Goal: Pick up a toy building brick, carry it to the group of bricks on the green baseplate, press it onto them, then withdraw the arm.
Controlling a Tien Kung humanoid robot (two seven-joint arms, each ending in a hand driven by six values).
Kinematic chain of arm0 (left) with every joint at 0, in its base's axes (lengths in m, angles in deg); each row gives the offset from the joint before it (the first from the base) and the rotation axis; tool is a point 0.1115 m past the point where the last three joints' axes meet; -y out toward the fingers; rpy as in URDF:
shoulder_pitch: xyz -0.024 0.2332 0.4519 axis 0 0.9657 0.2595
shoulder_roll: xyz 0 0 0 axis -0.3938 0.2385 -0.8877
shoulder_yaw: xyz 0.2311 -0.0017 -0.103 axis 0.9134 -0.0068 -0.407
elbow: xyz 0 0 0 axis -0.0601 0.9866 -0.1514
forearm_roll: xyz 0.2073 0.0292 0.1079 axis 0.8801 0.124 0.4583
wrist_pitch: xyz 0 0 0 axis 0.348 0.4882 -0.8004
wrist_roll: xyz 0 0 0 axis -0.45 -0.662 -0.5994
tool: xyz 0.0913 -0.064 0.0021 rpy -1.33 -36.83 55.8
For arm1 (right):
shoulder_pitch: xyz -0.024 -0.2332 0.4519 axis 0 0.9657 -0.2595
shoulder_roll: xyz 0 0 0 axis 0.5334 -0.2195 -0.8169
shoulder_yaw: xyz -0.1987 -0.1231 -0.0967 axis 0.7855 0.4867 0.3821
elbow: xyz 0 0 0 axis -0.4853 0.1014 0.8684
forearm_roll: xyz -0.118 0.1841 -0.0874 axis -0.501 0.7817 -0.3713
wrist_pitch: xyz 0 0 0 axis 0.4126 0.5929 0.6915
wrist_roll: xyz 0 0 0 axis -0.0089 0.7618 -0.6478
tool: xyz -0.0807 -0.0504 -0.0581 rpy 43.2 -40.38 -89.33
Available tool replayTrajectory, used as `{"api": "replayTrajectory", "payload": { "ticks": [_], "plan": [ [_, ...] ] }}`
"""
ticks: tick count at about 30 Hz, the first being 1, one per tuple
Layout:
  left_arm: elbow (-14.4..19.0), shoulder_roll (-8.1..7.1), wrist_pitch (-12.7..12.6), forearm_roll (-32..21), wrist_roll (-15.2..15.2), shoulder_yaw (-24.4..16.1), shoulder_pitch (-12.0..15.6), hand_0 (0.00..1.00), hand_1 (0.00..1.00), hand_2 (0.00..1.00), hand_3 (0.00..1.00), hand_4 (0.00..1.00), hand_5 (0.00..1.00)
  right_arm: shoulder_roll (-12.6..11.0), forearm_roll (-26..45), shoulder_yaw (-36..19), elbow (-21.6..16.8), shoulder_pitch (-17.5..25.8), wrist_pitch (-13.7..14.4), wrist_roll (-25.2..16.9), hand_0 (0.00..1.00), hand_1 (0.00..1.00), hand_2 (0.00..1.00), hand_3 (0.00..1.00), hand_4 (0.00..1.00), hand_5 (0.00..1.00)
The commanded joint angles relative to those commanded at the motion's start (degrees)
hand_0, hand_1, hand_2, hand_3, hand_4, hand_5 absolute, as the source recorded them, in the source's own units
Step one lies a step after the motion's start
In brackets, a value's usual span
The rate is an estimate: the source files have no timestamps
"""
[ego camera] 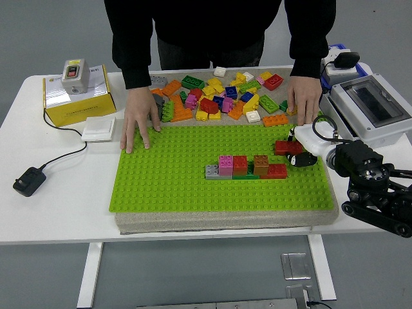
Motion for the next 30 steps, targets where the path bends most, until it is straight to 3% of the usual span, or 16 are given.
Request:
{"api": "replayTrajectory", "payload": {
  "ticks": [20,30],
  "plan": [
    [0.0,0.02,-0.4,-0.1,0.4,-0.1,0.0,0.674,0.652,0.566,0.621,0.335,0.56,0.0,0.4,0.1,-0.2,-0.1,1.2,-0.6,0.002,0.091,0.632,0.659,0.55,0.489],
    [0.0,0.04,-0.6,-0.3,0.5,0.2,0.0,0.674,0.651,0.565,0.623,0.333,0.561,-0.3,-0.2,-0.8,-0.6,-0.5,1.7,-0.6,0.002,0.088,0.606,0.604,0.452,0.391]
  ]
}}
